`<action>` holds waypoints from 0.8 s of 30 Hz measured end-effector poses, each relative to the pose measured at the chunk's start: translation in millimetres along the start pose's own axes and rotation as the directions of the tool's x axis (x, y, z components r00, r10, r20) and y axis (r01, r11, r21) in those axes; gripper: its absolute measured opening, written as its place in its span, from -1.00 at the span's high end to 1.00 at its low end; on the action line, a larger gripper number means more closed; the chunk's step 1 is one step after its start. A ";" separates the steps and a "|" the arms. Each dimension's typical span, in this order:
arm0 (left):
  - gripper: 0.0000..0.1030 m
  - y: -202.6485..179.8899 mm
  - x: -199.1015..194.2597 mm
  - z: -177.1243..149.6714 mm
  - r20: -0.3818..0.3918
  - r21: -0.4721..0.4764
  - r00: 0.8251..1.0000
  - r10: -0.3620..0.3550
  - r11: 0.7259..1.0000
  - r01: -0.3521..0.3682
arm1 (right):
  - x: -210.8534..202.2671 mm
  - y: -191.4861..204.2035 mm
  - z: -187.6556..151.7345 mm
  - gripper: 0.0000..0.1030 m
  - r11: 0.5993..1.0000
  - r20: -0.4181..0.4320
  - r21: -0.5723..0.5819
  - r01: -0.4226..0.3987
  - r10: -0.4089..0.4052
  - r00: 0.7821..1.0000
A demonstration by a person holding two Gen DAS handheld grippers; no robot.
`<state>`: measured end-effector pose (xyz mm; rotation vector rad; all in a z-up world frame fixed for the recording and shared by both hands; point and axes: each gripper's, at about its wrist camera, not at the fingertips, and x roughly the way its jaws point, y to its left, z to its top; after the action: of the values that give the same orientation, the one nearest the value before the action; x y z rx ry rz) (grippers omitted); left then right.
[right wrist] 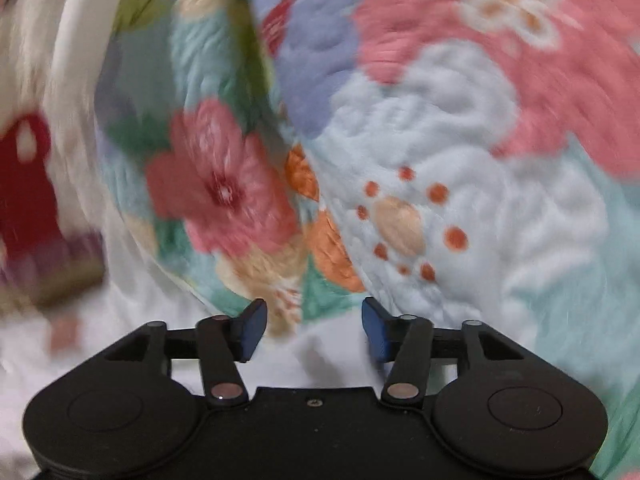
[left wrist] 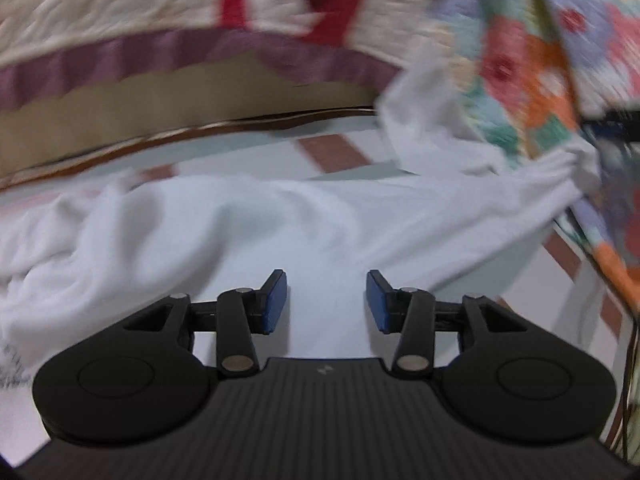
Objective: Fold clothes
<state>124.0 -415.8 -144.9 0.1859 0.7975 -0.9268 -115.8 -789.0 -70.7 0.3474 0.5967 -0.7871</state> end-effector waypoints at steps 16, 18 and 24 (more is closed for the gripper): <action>0.08 -23.8 30.1 -3.2 -0.055 -0.008 0.997 -0.063 0.998 0.063 | 54.4 2.3 -121.9 0.08 0.907 -0.154 0.379 -0.183 0.257 0.954; 0.08 -16.5 29.3 -0.7 -0.042 -0.066 0.997 -0.071 0.995 0.068 | 63.7 1.9 -121.0 0.02 0.894 -0.099 0.397 -0.208 0.267 0.959; 0.08 2.2 22.9 12.9 0.057 -0.189 0.996 -0.075 0.978 0.084 | 67.0 10.9 -89.3 0.67 0.923 0.014 0.342 -0.178 0.184 0.983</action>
<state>140.5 -435.2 -151.9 -0.0370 0.8477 -0.9207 -103.4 -774.2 -181.2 0.7212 0.4352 -0.7082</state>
